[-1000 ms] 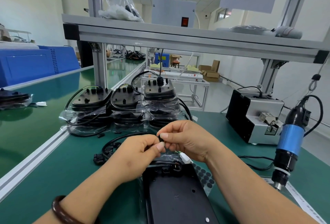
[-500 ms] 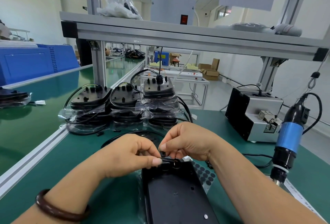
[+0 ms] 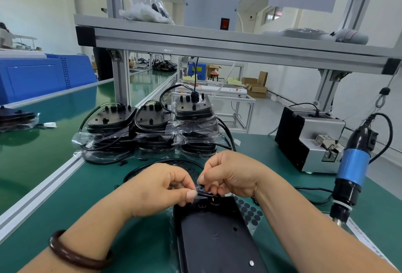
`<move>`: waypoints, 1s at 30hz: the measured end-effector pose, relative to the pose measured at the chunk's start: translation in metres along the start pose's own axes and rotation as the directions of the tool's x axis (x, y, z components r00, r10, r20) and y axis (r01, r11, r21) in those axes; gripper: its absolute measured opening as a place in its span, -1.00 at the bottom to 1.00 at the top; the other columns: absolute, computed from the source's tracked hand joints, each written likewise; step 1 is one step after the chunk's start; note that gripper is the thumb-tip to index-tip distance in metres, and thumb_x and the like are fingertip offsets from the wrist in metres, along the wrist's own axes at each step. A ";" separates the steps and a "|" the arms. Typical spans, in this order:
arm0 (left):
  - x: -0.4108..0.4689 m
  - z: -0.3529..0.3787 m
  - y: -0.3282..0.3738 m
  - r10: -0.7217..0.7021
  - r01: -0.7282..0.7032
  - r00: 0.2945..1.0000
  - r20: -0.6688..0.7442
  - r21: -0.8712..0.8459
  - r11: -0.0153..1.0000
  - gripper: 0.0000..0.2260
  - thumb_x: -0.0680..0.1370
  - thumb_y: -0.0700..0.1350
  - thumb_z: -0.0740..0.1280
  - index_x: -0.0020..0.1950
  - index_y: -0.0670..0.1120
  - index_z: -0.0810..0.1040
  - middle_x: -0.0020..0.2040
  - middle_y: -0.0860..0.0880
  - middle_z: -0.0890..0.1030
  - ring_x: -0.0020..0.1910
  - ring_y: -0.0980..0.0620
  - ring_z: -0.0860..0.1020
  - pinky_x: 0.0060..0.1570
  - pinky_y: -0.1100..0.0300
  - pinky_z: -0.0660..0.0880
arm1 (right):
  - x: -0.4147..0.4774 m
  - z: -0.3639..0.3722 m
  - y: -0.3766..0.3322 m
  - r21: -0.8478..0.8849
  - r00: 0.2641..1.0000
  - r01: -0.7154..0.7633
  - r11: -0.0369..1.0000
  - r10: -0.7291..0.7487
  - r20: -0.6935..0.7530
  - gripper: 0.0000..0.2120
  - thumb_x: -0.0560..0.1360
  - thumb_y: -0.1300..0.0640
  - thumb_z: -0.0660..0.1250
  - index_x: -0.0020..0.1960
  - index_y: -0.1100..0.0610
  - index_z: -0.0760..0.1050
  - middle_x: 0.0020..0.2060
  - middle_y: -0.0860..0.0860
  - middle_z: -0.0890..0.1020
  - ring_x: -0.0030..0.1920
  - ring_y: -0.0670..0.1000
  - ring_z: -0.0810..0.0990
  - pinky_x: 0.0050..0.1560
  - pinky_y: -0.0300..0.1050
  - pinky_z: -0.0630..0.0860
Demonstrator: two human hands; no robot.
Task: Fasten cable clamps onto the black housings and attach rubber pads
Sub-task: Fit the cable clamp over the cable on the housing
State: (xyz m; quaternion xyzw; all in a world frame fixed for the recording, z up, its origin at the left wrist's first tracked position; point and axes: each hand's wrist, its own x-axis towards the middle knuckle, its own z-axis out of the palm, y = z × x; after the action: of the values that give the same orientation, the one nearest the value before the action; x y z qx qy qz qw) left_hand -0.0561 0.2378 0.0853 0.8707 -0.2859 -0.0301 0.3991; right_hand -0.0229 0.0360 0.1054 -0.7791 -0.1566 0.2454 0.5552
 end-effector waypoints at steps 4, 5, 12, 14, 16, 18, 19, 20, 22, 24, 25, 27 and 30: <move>-0.001 0.002 0.001 0.011 -0.011 1.000 0.001 0.028 1.000 -0.91 0.52 -0.11 0.39 -0.17 0.04 0.59 -0.30 0.12 0.65 -0.29 0.20 0.60 -0.18 0.34 0.50 | 0.001 0.000 0.002 -0.008 1.000 0.002 1.000 -0.002 0.003 -0.61 0.41 0.35 0.38 -0.53 0.06 0.52 -0.46 0.05 0.59 -0.54 -0.14 0.49 -0.57 -0.35 0.35; 0.000 0.002 0.001 0.012 -0.012 1.000 0.004 0.029 0.999 -0.91 0.53 -0.11 0.38 -0.17 0.03 0.59 -0.30 0.14 0.65 -0.29 0.20 0.61 -0.18 0.35 0.50 | 0.001 0.000 0.003 -0.005 1.000 0.006 1.000 -0.006 0.009 -0.67 0.36 0.34 0.40 -0.53 0.07 0.52 -0.45 0.04 0.58 -0.54 -0.15 0.47 -0.57 -0.36 0.33; 0.000 0.003 -0.002 -0.008 0.008 1.000 0.010 -0.014 1.000 -0.96 0.53 -0.10 0.38 -0.09 0.04 0.56 -0.25 0.11 0.67 -0.26 0.17 0.62 -0.10 0.19 0.56 | -0.004 -0.009 0.003 -0.158 0.992 0.073 0.985 -0.055 0.113 -0.79 0.41 0.29 0.47 -0.36 0.08 0.60 -0.50 -0.05 0.52 -0.50 -0.14 0.39 -0.46 -0.31 0.29; 0.001 0.003 -0.003 -0.018 0.019 1.000 0.018 -0.073 0.997 -0.86 0.53 -0.13 0.38 0.02 0.08 0.51 -0.22 0.06 0.67 -0.24 0.12 0.63 -0.06 0.12 0.56 | -0.005 -0.009 0.003 -0.209 0.993 0.068 0.975 -0.046 0.109 -0.85 0.39 0.22 0.51 -0.32 0.08 0.62 -0.47 -0.05 0.53 -0.46 -0.12 0.38 -0.41 -0.25 0.27; 0.002 0.005 -0.002 -0.021 0.024 0.999 0.026 -0.127 0.992 -0.78 0.53 -0.17 0.37 0.09 0.13 0.55 -0.19 0.06 0.66 -0.25 0.13 0.61 -0.09 0.19 0.56 | -0.007 -0.012 0.001 -0.253 0.995 0.055 0.966 -0.031 0.096 -0.90 0.34 0.12 0.54 -0.31 0.07 0.65 -0.47 -0.05 0.54 -0.45 -0.11 0.39 -0.39 -0.24 0.29; 0.003 0.006 -0.003 -0.035 0.038 0.999 0.021 -0.146 0.989 -0.75 0.53 -0.19 0.37 0.05 0.17 0.63 -0.20 0.08 0.65 -0.28 0.17 0.59 -0.14 0.29 0.52 | -0.010 -0.024 -0.004 -0.243 0.999 0.051 0.969 -0.054 -0.004 -0.86 0.35 0.07 0.54 -0.33 0.08 0.66 -0.46 -0.04 0.58 -0.47 -0.14 0.43 -0.44 -0.30 0.35; 0.003 0.007 -0.003 -0.044 0.046 0.999 0.016 -0.136 0.990 -0.76 0.53 -0.18 0.38 0.01 0.17 0.66 -0.22 0.08 0.66 -0.28 0.18 0.59 -0.15 0.31 0.51 | -0.011 -0.034 -0.007 -0.196 0.993 0.042 0.980 -0.062 -0.099 -0.85 0.38 0.09 0.53 -0.33 0.11 0.66 -0.43 -0.01 0.61 -0.48 -0.14 0.47 -0.46 -0.33 0.39; 0.003 0.007 -0.003 -0.052 0.053 0.999 0.014 -0.125 0.991 -0.79 0.53 -0.17 0.38 -0.04 0.17 0.67 -0.23 0.07 0.67 -0.28 0.18 0.59 -0.15 0.32 0.51 | -0.013 -0.047 -0.009 -0.132 0.979 0.027 0.991 -0.053 -0.198 -0.86 0.39 0.13 0.52 -0.31 0.14 0.65 -0.39 0.04 0.64 -0.47 -0.13 0.51 -0.47 -0.34 0.44; 0.003 0.007 -0.003 -0.069 0.070 0.998 0.013 -0.117 0.991 -0.83 0.53 -0.15 0.39 -0.08 0.14 0.68 -0.26 0.04 0.67 -0.28 0.19 0.59 -0.14 0.32 0.51 | -0.017 -0.069 -0.009 -0.102 0.936 -0.041 0.994 0.003 -0.352 -0.91 0.41 0.23 0.49 -0.23 0.22 0.61 -0.35 0.12 0.65 -0.44 -0.09 0.57 -0.43 -0.30 0.51; 0.003 0.007 -0.002 -0.077 0.078 0.997 0.014 -0.127 0.989 -0.85 0.53 -0.16 0.38 -0.08 0.10 0.68 -0.29 0.06 0.66 -0.30 0.21 0.58 -0.17 0.37 0.49 | -0.019 -0.081 -0.002 -0.222 0.891 -0.165 0.961 0.049 -0.451 -0.91 0.43 0.29 0.47 -0.21 0.26 0.58 -0.37 0.14 0.64 -0.41 -0.04 0.60 -0.37 -0.24 0.57; 0.003 0.007 -0.002 -0.078 0.079 0.997 0.016 -0.141 0.987 -0.85 0.53 -0.18 0.38 -0.08 0.08 0.68 -0.30 0.09 0.66 -0.31 0.21 0.58 -0.18 0.39 0.48 | -0.020 -0.084 0.004 -0.287 0.874 -0.227 0.931 0.065 -0.482 -0.90 0.44 0.30 0.46 -0.23 0.26 0.58 -0.39 0.13 0.63 -0.40 -0.02 0.60 -0.33 -0.21 0.60; 0.003 0.008 0.000 -0.078 0.081 0.997 0.024 -0.158 0.984 -0.85 0.53 -0.19 0.38 -0.07 0.06 0.67 -0.29 0.12 0.66 -0.31 0.21 0.58 -0.20 0.39 0.48 | -0.023 -0.084 0.017 -0.383 0.852 -0.325 0.865 0.092 -0.516 -0.88 0.44 0.29 0.45 -0.27 0.25 0.59 -0.43 0.11 0.62 -0.40 0.00 0.58 -0.27 -0.15 0.62; 0.004 0.008 -0.001 -0.082 0.085 0.996 0.026 -0.146 0.986 -0.85 0.53 -0.18 0.38 -0.07 0.06 0.67 -0.29 0.16 0.66 -0.32 0.24 0.58 -0.21 0.43 0.46 | -0.029 -0.077 0.038 -0.487 0.838 -0.386 0.783 0.076 -0.540 -0.83 0.42 0.23 0.44 -0.34 0.13 0.62 -0.45 0.04 0.63 -0.38 0.00 0.56 -0.18 -0.06 0.61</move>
State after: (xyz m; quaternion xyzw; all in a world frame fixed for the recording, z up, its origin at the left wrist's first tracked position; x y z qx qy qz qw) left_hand -0.0550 0.2307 0.0802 0.8496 -0.2502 -0.0766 0.4578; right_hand -0.0050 -0.0522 0.0955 -0.9594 0.0234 0.0477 0.2771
